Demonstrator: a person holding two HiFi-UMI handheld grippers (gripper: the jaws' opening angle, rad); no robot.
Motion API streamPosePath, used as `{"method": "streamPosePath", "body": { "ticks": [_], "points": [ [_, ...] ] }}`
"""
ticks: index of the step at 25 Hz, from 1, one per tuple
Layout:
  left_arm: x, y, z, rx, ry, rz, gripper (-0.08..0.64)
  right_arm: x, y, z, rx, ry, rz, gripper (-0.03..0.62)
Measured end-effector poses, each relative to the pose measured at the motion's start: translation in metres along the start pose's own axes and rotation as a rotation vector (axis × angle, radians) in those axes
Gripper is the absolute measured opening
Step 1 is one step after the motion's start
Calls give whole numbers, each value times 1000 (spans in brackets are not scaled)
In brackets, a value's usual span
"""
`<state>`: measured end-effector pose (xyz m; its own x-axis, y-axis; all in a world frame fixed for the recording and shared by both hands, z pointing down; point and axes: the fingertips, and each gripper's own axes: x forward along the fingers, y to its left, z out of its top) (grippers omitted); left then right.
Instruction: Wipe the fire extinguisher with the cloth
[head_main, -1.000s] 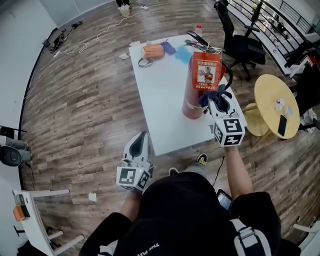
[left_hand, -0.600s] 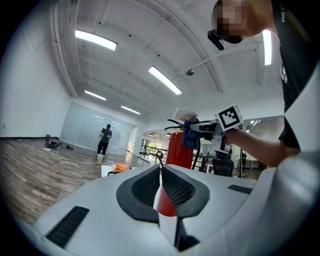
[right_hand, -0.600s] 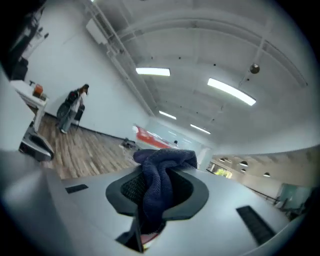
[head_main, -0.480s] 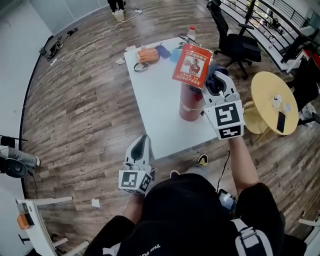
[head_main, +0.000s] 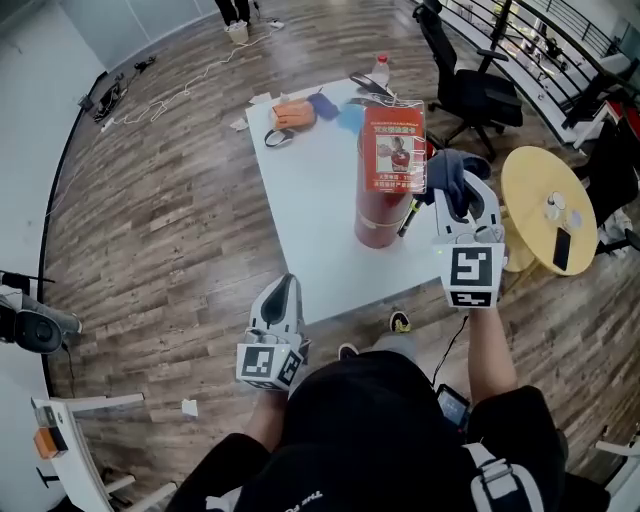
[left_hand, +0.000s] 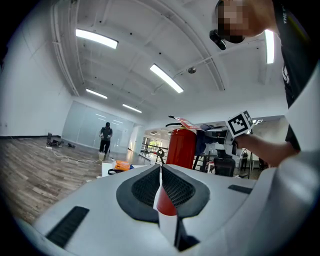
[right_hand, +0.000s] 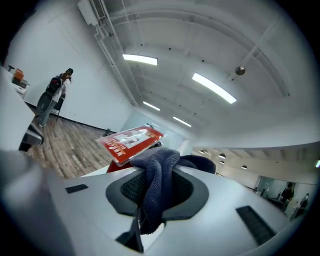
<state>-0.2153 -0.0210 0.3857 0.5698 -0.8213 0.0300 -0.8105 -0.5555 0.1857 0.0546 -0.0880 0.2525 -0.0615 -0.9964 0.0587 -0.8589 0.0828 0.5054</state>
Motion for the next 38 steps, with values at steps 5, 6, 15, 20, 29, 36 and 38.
{"method": "streamPosePath", "body": {
  "ticks": [5, 6, 15, 20, 29, 36, 38],
  "points": [
    [19, -17, -3, -8, 14, -2, 32, 26, -11, 40, -36, -106, 211, 80],
    [23, -21, -1, -9, 11, -1, 32, 33, -8, 49, -60, -112, 261, 80],
    [67, -37, 4, 2, 13, 38, 32, 39, -30, 31, 356, -155, 602, 83],
    [99, -51, -3, 13, 51, 42, 32, 30, -23, -21, 507, -150, 707, 91],
    [151, -80, -8, 46, 69, 42, 32, 76, 86, -225, 425, 221, 808, 107],
    [164, -96, -14, 52, 73, 90, 32, 62, 64, -192, 436, 52, 959, 100],
    [169, -97, -14, 58, 76, 109, 32, 55, 45, -158, 387, -59, 1029, 100]
  ]
}}
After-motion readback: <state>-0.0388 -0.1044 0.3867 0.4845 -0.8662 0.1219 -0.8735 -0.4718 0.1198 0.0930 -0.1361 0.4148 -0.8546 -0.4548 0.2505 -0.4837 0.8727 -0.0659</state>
